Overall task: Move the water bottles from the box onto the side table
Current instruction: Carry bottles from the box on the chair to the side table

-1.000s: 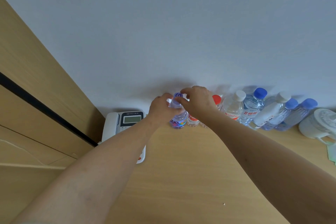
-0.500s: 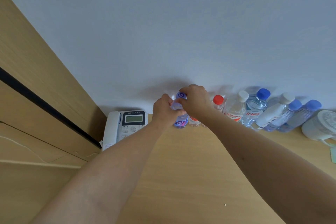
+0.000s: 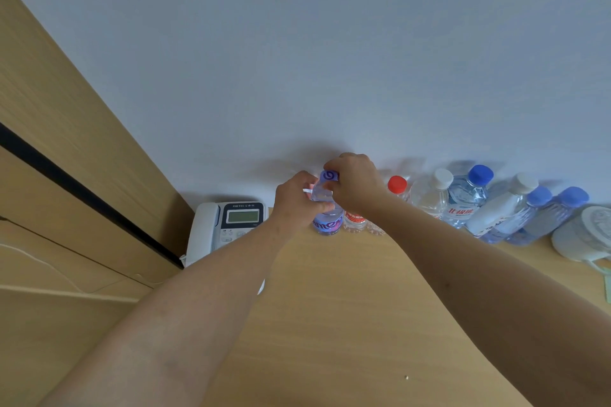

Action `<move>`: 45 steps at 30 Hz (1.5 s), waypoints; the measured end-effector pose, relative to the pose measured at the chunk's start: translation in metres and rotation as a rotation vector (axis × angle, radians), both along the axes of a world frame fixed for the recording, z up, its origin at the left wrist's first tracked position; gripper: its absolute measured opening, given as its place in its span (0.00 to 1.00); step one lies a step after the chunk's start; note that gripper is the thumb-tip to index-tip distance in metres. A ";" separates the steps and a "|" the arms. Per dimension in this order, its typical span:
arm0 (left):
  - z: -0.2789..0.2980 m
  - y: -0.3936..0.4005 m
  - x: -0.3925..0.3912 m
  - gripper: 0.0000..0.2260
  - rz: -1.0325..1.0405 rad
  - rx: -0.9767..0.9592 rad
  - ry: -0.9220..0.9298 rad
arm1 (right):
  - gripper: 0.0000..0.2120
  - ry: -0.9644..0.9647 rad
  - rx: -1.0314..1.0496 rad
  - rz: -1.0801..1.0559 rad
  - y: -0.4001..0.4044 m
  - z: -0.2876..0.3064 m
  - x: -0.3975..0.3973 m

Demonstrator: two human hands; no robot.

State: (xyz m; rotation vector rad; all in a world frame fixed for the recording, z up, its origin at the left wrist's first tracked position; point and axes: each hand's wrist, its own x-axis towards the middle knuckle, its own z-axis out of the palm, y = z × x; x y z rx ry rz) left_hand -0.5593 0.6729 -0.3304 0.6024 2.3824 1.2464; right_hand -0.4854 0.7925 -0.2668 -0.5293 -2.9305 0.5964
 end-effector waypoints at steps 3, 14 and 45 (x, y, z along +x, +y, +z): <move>0.000 0.000 -0.001 0.22 -0.008 -0.004 0.005 | 0.13 0.000 -0.005 0.035 0.001 0.001 0.000; 0.000 0.001 -0.011 0.18 -0.079 -0.043 0.071 | 0.14 -0.031 -0.017 0.062 0.001 0.003 -0.003; 0.003 -0.001 0.005 0.24 0.000 -0.132 0.111 | 0.18 0.063 -0.120 0.037 0.005 -0.004 0.012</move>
